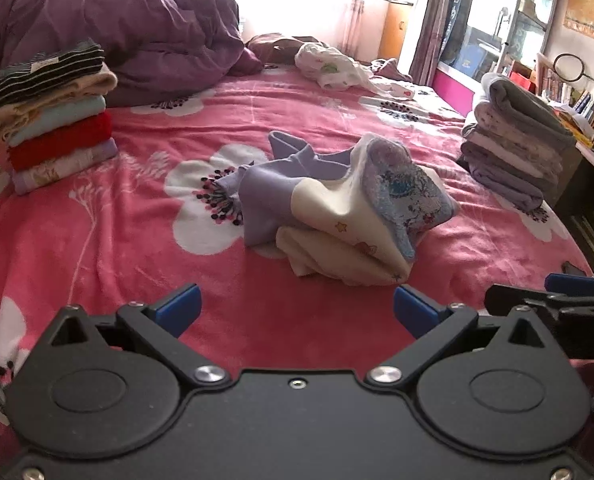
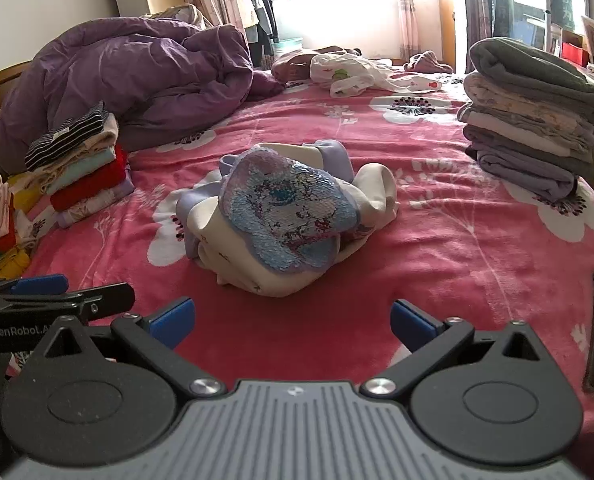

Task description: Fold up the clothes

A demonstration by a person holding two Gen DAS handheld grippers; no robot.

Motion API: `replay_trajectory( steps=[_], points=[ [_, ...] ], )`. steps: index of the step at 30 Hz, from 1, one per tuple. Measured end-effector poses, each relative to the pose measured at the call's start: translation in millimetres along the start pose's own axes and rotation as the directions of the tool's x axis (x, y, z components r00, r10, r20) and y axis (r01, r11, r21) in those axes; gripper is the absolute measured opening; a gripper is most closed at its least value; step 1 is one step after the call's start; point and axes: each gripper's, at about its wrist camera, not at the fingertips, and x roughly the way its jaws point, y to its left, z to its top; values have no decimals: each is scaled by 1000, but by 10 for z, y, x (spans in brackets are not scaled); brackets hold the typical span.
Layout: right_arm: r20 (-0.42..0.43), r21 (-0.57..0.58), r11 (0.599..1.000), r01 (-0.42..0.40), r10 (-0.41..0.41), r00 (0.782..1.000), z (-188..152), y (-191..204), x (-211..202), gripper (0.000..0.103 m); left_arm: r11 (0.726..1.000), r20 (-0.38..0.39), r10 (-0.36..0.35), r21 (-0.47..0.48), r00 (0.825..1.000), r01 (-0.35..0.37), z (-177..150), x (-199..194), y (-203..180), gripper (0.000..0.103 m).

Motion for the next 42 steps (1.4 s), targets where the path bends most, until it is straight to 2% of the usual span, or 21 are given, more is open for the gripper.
replay_trajectory(
  steps=[6,11,42],
  points=[
    [8,-5,1000,-7,7,1000,5,-29,-15,103,1000,2,-12,7,1000,12,-3,-7,26,103],
    [6,-2,1000,-5,5,1000,-15,-20,15,103,1000,6,17,1,1000,-17,-30,5,-10,103],
    [-10,8,1000,-7,7,1000,-35,-26,24,103,1000,3,-6,-18,1000,7,-37,18,31,103]
  ],
)
